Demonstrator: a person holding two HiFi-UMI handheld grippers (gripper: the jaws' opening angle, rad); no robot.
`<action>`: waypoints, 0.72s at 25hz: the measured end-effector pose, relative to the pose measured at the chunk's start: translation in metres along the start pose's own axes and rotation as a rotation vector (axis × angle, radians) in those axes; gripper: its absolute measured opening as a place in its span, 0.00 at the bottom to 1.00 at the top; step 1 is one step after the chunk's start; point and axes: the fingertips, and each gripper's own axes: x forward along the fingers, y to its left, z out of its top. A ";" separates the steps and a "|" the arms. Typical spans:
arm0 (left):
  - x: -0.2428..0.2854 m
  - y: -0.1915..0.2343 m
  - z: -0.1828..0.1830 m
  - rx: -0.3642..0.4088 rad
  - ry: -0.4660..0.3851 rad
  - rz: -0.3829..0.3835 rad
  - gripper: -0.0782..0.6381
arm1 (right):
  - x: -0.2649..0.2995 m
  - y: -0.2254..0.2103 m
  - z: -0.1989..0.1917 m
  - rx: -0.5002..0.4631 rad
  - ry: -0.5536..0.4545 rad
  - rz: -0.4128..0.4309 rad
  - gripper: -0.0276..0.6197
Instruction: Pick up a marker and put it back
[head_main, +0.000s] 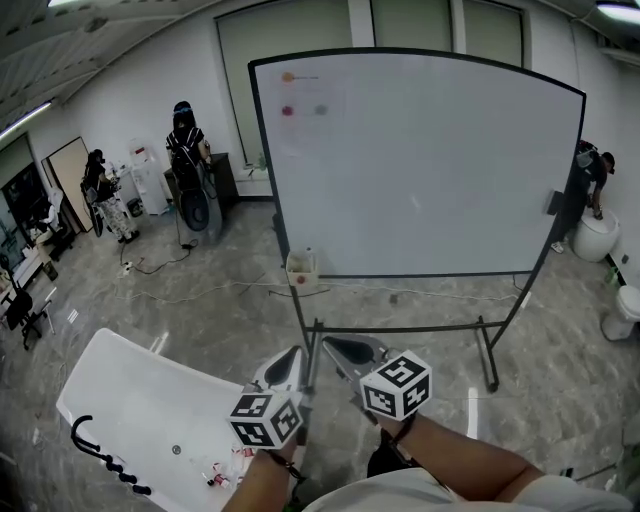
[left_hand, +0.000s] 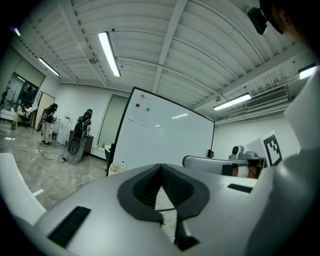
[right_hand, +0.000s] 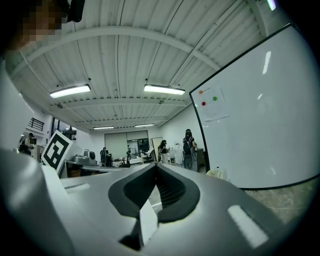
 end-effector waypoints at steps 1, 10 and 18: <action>0.011 0.005 0.000 0.001 0.003 0.005 0.11 | 0.006 -0.011 0.000 0.001 0.001 0.002 0.05; 0.142 0.070 0.001 0.022 0.019 0.066 0.11 | 0.088 -0.134 -0.014 -0.013 0.023 0.050 0.05; 0.292 0.125 0.018 -0.015 0.076 0.140 0.11 | 0.174 -0.281 -0.004 0.016 0.123 0.115 0.05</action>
